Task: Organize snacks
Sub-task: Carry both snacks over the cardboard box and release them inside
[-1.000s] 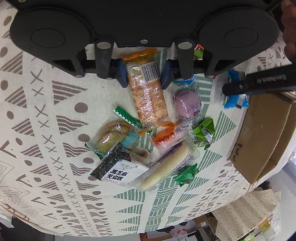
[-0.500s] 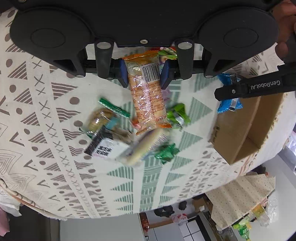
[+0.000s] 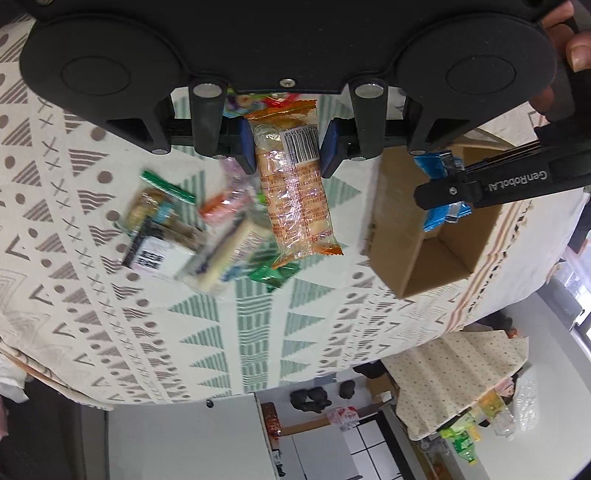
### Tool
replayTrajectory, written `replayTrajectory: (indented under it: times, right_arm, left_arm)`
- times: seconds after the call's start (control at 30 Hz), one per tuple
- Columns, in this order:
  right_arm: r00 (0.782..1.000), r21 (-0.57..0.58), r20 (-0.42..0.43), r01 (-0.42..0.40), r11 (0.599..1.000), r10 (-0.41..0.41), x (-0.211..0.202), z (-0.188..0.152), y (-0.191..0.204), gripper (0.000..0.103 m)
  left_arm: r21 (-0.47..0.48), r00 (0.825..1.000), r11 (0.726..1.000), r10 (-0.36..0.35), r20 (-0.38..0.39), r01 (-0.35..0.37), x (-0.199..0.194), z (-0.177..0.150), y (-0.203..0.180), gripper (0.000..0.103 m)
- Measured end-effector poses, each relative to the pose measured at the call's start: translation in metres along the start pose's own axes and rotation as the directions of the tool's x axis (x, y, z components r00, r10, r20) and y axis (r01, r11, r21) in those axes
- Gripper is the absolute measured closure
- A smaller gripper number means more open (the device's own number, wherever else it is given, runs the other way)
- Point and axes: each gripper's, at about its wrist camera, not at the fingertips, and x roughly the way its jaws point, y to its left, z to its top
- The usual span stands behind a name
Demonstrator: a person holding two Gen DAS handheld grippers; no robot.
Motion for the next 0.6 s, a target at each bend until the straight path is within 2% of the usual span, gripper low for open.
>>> replayTrajectory:
  times: [0.37, 0.6]
  right_arm:
    - [1.000, -0.045, 0.011, -0.025, 0.999, 0.025, 0.014, 0.012, 0.050, 0.066]
    - [0.998, -0.066, 0.010, -0.056, 0.996, 0.057, 0.026, 0.019, 0.077, 0.066]
  left_arm:
    - [-0.113, 0.999, 0.993, 0.020, 0.029, -0.016, -0.006, 0.022, 0.047, 0.072]
    - [-0.198, 0.997, 0.978, 0.074, 0.021, -0.068, -0.001, 0.025, 0.073, 0.072]
